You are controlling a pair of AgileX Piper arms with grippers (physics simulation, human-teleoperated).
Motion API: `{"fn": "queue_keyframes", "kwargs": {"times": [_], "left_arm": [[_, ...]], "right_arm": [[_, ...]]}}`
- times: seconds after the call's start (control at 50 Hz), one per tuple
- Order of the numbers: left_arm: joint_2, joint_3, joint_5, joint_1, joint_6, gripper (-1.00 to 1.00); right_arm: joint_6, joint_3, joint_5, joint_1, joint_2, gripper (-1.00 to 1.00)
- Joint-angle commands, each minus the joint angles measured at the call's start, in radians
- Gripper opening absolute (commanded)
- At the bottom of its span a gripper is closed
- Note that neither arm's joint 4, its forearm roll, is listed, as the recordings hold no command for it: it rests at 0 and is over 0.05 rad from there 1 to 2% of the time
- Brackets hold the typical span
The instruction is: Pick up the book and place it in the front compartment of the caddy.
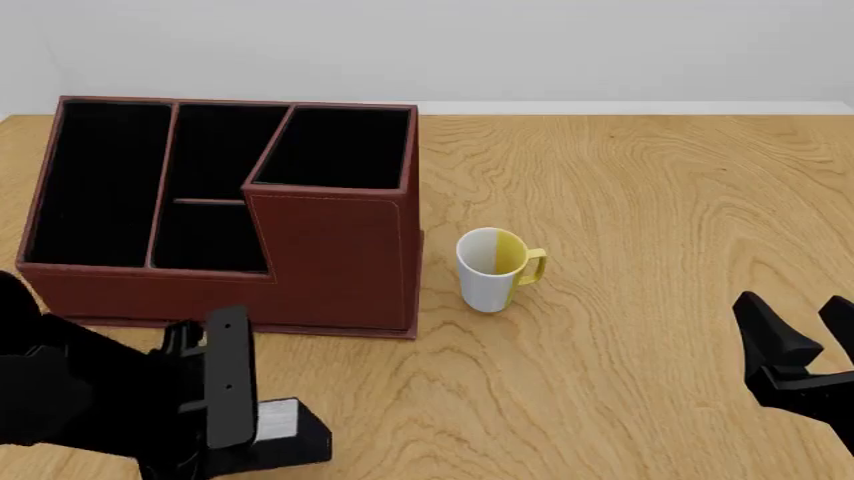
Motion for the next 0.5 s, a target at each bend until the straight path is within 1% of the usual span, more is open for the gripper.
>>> {"fn": "queue_keyframes", "kwargs": {"times": [0.02,0.04,0.06,0.08,0.1,0.12,0.14,0.16,0.18,0.2,0.22,0.24,0.26,0.28,0.3,0.32,0.34,0.36,0.38,0.4,0.42,0.44,0.46,0.5], "left_arm": [[-0.047,0.083,0.063,0.062,0.134,-1.00],[-0.058,0.079,0.075,0.056,0.121,-1.00],[-0.056,0.069,0.078,0.083,0.157,-1.00],[-0.081,0.064,0.094,0.072,0.151,-1.00],[-0.088,0.035,0.114,0.089,0.152,-1.00],[-0.089,0.034,0.115,0.089,0.152,-1.00],[-0.077,0.025,0.127,0.132,0.209,-1.00],[-0.051,0.011,0.125,0.221,0.321,-1.00],[-0.001,-0.006,0.115,0.338,0.442,-1.00],[0.005,-0.016,0.143,0.461,0.594,-1.00],[-0.007,-0.027,0.147,0.450,0.578,-1.00],[-0.015,-0.041,0.168,0.469,0.595,-1.00],[-0.026,-0.060,0.196,0.515,0.645,-1.00],[-0.041,-0.058,0.205,0.533,0.682,-1.00],[-0.041,-0.058,0.205,0.533,0.682,-1.00],[-0.078,-0.083,0.233,0.587,0.761,-1.00],[-0.078,-0.084,0.233,0.587,0.762,-1.00],[-0.129,-0.094,0.254,0.603,0.820,-1.00],[-0.166,-0.096,0.260,0.587,0.833,-1.00],[-0.186,-0.104,0.276,0.590,0.846,-1.00],[-0.223,-0.115,0.300,0.550,0.826,-1.00],[-0.224,-0.115,0.301,0.550,0.826,-1.00],[-0.279,-0.141,0.328,0.547,0.867,-1.00],[-0.307,-0.148,0.311,0.540,0.890,-1.00]], "right_arm": [[0.002,0.000,-0.012,0.000,0.016,1.00],[0.003,0.000,-0.011,0.000,0.016,1.00],[0.003,0.000,-0.013,0.000,0.018,1.00],[0.001,0.000,-0.015,0.002,0.022,1.00],[0.001,0.000,-0.015,0.006,0.022,1.00],[0.001,0.000,-0.015,0.006,0.022,1.00],[0.001,0.000,-0.014,0.006,0.021,1.00],[0.000,0.000,-0.013,0.008,0.019,1.00],[0.000,0.000,-0.009,0.008,0.014,1.00],[0.000,0.000,-0.014,0.007,0.021,1.00],[0.001,0.000,-0.015,0.007,0.022,1.00],[0.002,0.000,-0.015,0.007,0.022,1.00],[0.003,0.000,-0.016,0.008,0.024,1.00],[0.003,0.000,-0.017,0.008,0.025,1.00],[0.003,0.000,-0.017,0.008,0.025,1.00],[0.006,0.000,-0.022,0.008,0.030,1.00],[0.006,0.000,-0.022,0.008,0.031,1.00],[0.006,0.000,-0.021,0.009,0.031,1.00],[0.008,0.000,-0.021,0.010,0.030,1.00],[0.009,0.000,-0.025,0.010,0.036,1.00],[0.012,0.000,-0.034,0.009,0.047,1.00],[0.012,0.000,-0.035,0.009,0.049,1.00],[0.017,0.000,-0.052,0.007,0.069,1.00],[0.020,0.000,-0.060,0.008,0.079,1.00]]}}
